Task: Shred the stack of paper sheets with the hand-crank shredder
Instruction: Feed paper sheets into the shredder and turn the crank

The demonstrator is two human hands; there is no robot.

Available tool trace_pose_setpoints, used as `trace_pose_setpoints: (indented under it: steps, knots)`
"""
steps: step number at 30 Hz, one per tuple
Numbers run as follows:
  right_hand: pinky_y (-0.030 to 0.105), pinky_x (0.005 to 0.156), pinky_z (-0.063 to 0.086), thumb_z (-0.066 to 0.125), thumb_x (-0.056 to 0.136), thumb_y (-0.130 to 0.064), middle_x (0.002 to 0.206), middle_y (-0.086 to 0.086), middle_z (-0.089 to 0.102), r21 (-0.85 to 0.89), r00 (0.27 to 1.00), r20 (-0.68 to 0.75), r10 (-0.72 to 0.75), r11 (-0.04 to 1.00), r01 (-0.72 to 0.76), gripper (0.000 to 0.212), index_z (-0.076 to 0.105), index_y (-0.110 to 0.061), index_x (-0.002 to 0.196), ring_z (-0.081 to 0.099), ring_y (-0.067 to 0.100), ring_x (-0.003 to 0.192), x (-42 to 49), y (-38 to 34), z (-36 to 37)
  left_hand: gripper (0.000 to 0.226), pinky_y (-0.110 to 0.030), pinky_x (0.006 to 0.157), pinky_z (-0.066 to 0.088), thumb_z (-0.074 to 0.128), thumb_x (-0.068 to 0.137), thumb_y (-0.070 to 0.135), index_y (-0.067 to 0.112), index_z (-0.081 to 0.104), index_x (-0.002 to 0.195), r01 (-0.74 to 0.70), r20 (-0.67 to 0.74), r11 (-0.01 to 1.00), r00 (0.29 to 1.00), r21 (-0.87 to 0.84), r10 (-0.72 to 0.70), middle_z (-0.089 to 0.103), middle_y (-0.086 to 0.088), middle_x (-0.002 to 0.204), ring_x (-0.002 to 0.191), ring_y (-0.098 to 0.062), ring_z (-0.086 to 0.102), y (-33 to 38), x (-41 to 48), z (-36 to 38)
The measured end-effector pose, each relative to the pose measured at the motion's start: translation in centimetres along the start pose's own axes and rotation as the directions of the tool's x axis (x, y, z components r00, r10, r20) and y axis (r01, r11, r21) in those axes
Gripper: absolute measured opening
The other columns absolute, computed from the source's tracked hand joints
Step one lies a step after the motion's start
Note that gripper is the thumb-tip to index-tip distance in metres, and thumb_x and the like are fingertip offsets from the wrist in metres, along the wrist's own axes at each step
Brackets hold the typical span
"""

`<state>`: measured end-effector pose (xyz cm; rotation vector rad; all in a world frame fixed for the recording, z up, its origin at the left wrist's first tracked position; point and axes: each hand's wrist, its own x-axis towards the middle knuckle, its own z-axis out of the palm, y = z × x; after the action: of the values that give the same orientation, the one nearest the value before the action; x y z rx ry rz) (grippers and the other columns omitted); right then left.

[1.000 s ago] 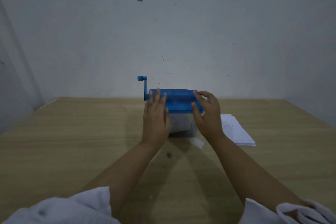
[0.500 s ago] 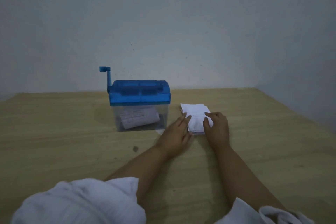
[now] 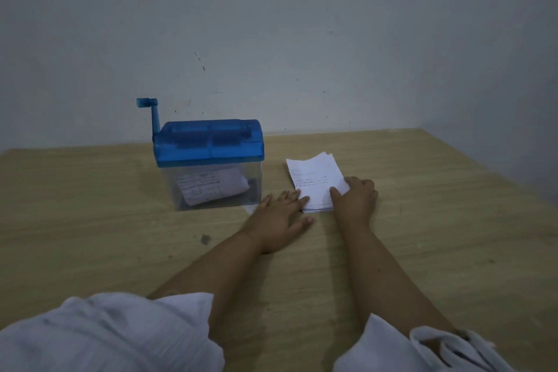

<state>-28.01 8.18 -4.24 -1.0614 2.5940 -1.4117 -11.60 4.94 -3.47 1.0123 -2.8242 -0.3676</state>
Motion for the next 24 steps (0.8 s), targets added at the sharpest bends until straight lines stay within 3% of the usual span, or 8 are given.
trace_pose_setpoints:
  steps: [5,8,11,15,20,22,24]
  knots:
    - [0.039,0.082,0.048,0.062,0.079,-0.002,0.094,0.011,0.065,0.170,0.994,-0.102,-0.027,0.984,0.044,0.024,0.069,-0.009,0.101,0.060,0.028,0.086,-0.4,-0.1,-0.4,0.058,-0.037,0.118,0.000,0.026,0.098,0.053,0.029,0.016,0.150,0.003,0.004,1.000,1.000,0.004,-0.003,0.005,0.005,0.159,0.146,-0.012,0.002,0.1,-0.1,-0.1]
    - [0.039,0.082,0.050,0.066,0.077,0.001,0.076,0.007,0.065,0.267,0.987,-0.155,0.029,0.964,0.014,0.016,0.068,-0.003,0.093,0.059,0.021,0.070,-0.3,0.0,-0.8,0.058,-0.038,0.118,-0.001,0.025,0.098,0.053,0.030,0.015,0.150,0.005,0.012,1.000,1.000,0.012,-0.005,0.005,0.005,0.159,0.146,-0.012,0.002,0.2,-0.2,-0.2]
    - [0.029,0.081,0.046,0.068,0.080,-0.006,0.081,0.013,0.070,0.220,0.986,-0.165,0.024,0.975,0.013,0.012,0.069,0.000,0.091,0.061,0.020,0.073,-0.4,0.0,-1.1,0.059,-0.038,0.117,-0.003,0.023,0.098,0.052,0.029,0.011,0.151,0.006,0.022,0.999,1.000,0.032,-0.006,0.004,0.004,0.159,0.146,-0.013,0.001,0.3,-0.2,-0.3]
    - [0.034,0.089,0.038,0.062,0.087,-0.016,0.086,0.011,0.071,0.085,0.986,-0.167,0.006,0.996,0.009,0.014,0.071,-0.005,0.090,0.064,0.026,0.081,-0.3,0.1,-0.8,0.062,-0.038,0.116,-0.005,0.022,0.098,0.052,0.025,0.008,0.152,0.012,0.032,0.999,0.999,0.043,-0.014,0.002,0.003,0.159,0.146,-0.012,-0.001,0.2,-0.2,-0.2]
    - [0.032,0.084,0.021,0.059,0.090,-0.022,0.098,0.006,0.070,-0.037,0.975,-0.221,0.000,0.999,-0.008,0.017,0.071,-0.013,0.099,0.052,0.026,0.106,-0.2,0.2,-0.7,0.062,-0.037,0.116,-0.005,0.023,0.098,0.053,0.025,0.008,0.152,0.015,0.015,0.999,1.000,0.045,-0.015,0.000,0.002,0.159,0.146,-0.013,-0.002,0.1,0.0,-0.2]
    - [0.030,0.082,0.025,0.061,0.088,-0.016,0.101,0.006,0.069,0.072,0.962,-0.267,-0.053,0.995,0.075,0.015,0.071,-0.008,0.096,0.052,0.027,0.102,-0.5,0.1,-0.8,0.063,-0.036,0.116,-0.006,0.025,0.098,0.053,0.029,0.000,0.151,0.009,-0.023,1.000,1.000,0.001,-0.009,-0.005,0.004,0.159,0.146,-0.013,-0.007,0.1,0.0,0.0]
    - [0.030,0.077,0.042,0.060,0.088,-0.008,0.093,0.010,0.069,0.337,0.963,-0.266,-0.033,0.933,0.125,0.012,0.069,-0.002,0.093,0.056,0.021,0.083,-0.9,-0.3,-1.1,0.065,-0.034,0.115,-0.005,0.029,0.098,0.051,0.037,-0.012,0.146,-0.022,-0.119,0.995,0.993,-0.095,0.011,-0.014,0.008,0.157,0.144,-0.010,-0.014,0.2,-0.1,0.0]
